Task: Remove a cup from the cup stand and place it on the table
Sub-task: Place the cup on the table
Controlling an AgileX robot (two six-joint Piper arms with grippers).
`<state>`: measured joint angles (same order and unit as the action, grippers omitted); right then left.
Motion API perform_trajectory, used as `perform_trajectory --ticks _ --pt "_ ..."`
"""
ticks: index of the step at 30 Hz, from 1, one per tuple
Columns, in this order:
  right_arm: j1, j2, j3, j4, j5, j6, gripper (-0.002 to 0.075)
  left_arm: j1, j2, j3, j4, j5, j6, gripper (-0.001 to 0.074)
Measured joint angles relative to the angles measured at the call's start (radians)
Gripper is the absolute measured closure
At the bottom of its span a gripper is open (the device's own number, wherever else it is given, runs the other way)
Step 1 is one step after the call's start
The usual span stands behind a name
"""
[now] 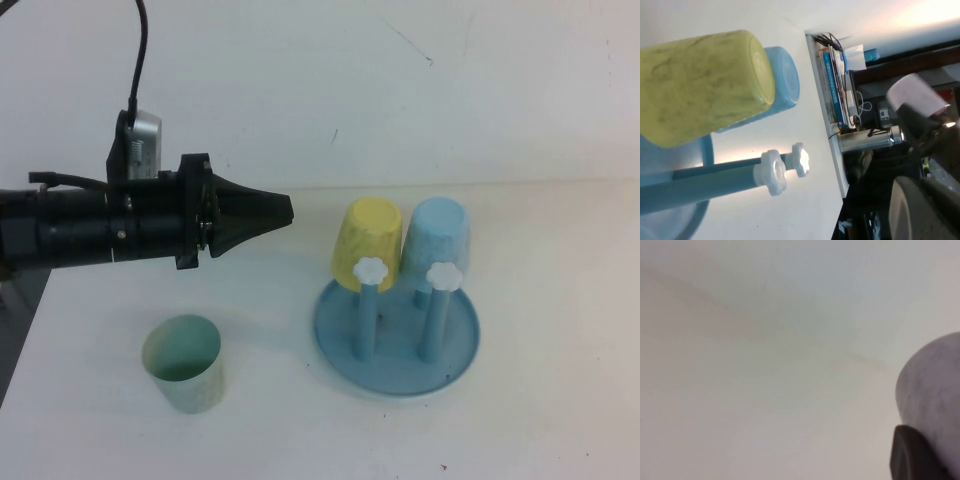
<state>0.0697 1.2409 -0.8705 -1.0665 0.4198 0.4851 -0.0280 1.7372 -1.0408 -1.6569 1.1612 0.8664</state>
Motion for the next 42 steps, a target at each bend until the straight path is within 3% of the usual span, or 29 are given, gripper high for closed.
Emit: perform_trajectory --ticks 7,11,15,23,34,42 --pt "0.0 0.139 -0.145 0.715 0.431 -0.576 0.0698 -0.006 0.002 0.0 0.006 0.0 0.021 0.0736" --pt "0.0 0.237 -0.262 0.983 0.66 -0.826 0.0698 -0.006 0.002 0.0 0.043 0.0 0.023 0.0736" --pt "0.0 0.361 -0.348 1.118 0.775 -0.94 0.0698 -0.006 0.004 0.0 0.07 0.0 0.025 0.0736" --pt "0.013 0.537 -0.401 1.216 0.782 -1.042 0.0698 -0.006 0.004 0.0 0.11 0.0 0.03 0.0736" --pt "0.139 0.695 -0.488 1.05 0.732 -1.008 0.0698 -0.006 0.006 0.0 0.114 0.0 0.046 0.0736" --pt "0.147 0.701 -0.49 0.978 0.675 -0.957 0.0698 -0.006 0.006 0.0 0.127 0.0 0.048 0.0736"
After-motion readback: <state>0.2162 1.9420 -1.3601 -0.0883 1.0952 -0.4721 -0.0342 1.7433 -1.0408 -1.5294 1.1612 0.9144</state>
